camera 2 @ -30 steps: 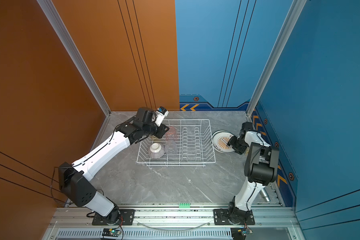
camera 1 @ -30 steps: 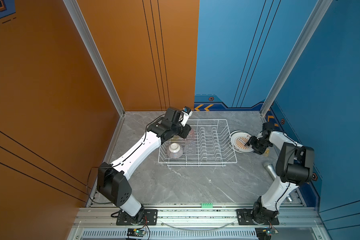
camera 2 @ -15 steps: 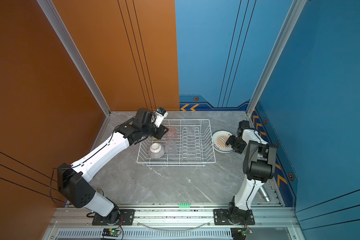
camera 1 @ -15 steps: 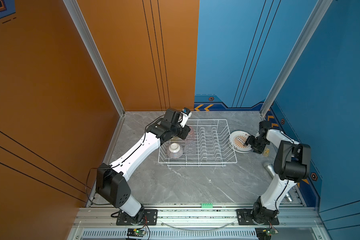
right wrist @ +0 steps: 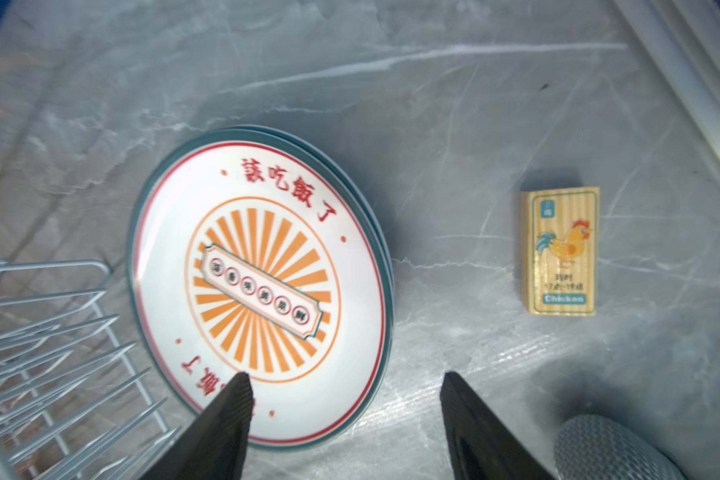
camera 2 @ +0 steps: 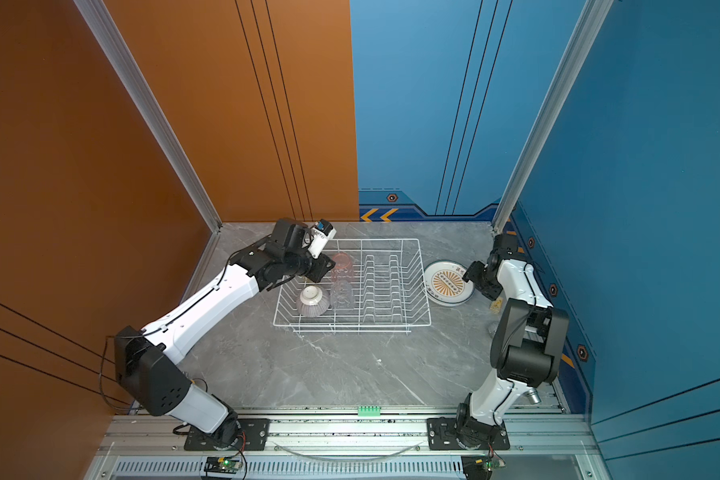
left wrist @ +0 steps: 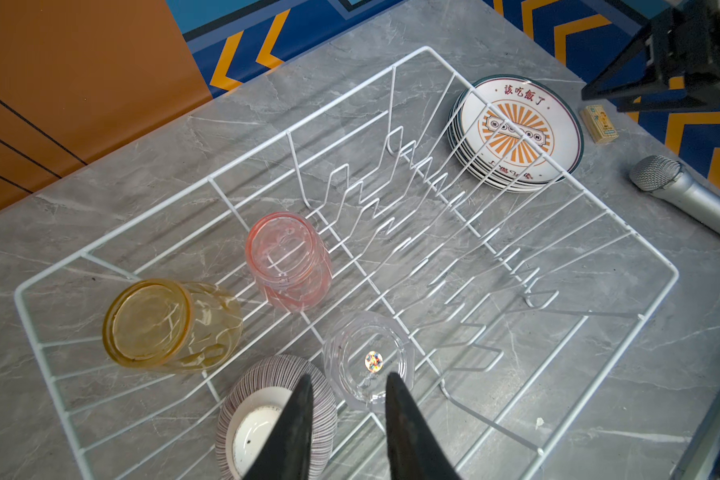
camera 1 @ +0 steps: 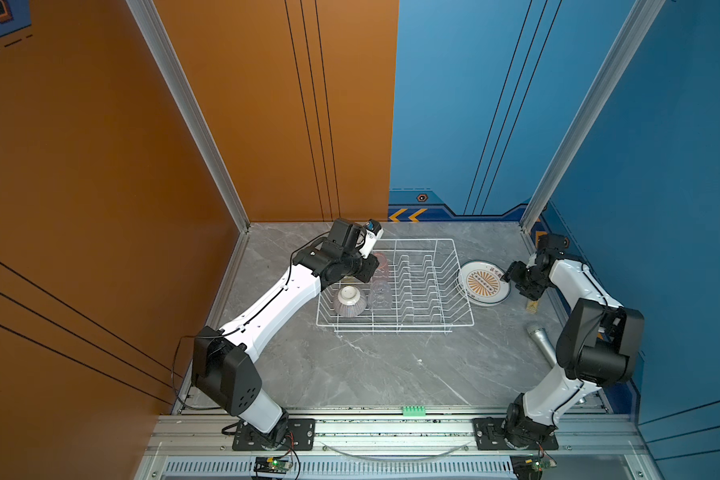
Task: Unload the mixed dishes from the dish rack
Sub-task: 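Open and raise the right gripper while the left gripper reaches toward the clear glass, then close the left gripper around the clear glass in the rack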
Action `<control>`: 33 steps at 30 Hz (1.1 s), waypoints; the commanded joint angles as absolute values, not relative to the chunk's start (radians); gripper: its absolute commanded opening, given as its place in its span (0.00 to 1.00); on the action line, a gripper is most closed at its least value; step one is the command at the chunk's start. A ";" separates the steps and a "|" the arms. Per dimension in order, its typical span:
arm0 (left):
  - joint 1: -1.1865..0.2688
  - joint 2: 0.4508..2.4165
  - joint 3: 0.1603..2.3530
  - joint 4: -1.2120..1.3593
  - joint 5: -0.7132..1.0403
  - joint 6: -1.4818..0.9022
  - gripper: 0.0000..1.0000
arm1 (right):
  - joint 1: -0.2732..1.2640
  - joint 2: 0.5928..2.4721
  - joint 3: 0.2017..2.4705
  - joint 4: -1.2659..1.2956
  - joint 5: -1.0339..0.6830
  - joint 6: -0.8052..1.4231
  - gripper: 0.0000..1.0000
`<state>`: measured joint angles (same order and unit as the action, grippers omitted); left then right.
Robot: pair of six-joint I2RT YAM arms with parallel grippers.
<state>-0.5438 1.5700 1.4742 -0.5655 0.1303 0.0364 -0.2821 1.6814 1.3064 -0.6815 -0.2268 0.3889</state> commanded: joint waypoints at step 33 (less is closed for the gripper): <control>-0.611 1.956 1.722 -0.892 0.082 0.050 0.94 | -0.148 1.524 1.329 -0.727 -0.333 0.387 0.73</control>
<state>-0.6209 1.9388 1.6852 -0.8513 0.0856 0.0597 -0.1467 1.5497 1.3273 -0.7002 -0.3187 0.3889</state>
